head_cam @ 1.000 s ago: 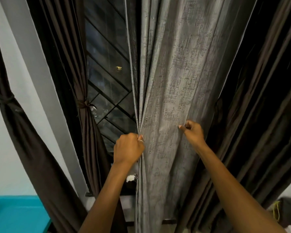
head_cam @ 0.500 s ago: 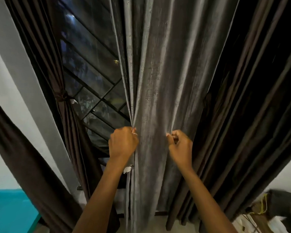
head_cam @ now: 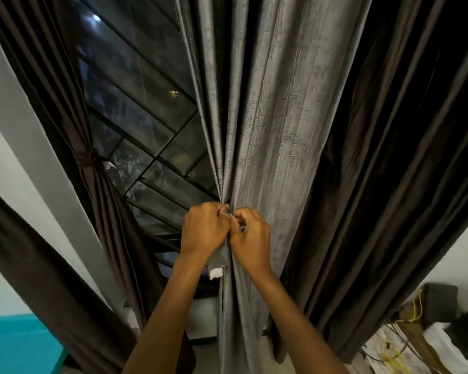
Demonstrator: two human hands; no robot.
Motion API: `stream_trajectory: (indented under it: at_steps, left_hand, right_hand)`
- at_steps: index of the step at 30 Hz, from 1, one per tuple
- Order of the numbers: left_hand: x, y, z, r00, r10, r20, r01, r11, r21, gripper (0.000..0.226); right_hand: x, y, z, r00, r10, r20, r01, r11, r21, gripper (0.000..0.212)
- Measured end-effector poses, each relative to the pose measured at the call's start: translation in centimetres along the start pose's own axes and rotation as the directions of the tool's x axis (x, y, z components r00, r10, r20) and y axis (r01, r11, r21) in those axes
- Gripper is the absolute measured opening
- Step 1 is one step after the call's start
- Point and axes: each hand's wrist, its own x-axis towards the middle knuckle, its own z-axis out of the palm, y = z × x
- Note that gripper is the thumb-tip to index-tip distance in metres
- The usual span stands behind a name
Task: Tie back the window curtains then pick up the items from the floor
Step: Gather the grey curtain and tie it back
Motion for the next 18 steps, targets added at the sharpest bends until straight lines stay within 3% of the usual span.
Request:
stream_trajectory:
  at_steps: [12,18]
  left_hand:
    - [0.6,-2.8,-0.6,0.997,0.043,0.058,-0.031,0.980,-0.197,0.047]
    - [0.3,-2.2,-0.1,0.988,0.145,0.060,-0.133,0.976,-0.171,0.042]
  right_hand:
    - [-0.2,-1.0,1.8,0.999,0.027,-0.028,-0.028,0.999,-0.026,0.010]
    - [-0.6,-1.0,1.3,0.997,0.047,-0.066,-0.048,0.999,-0.017,0.013]
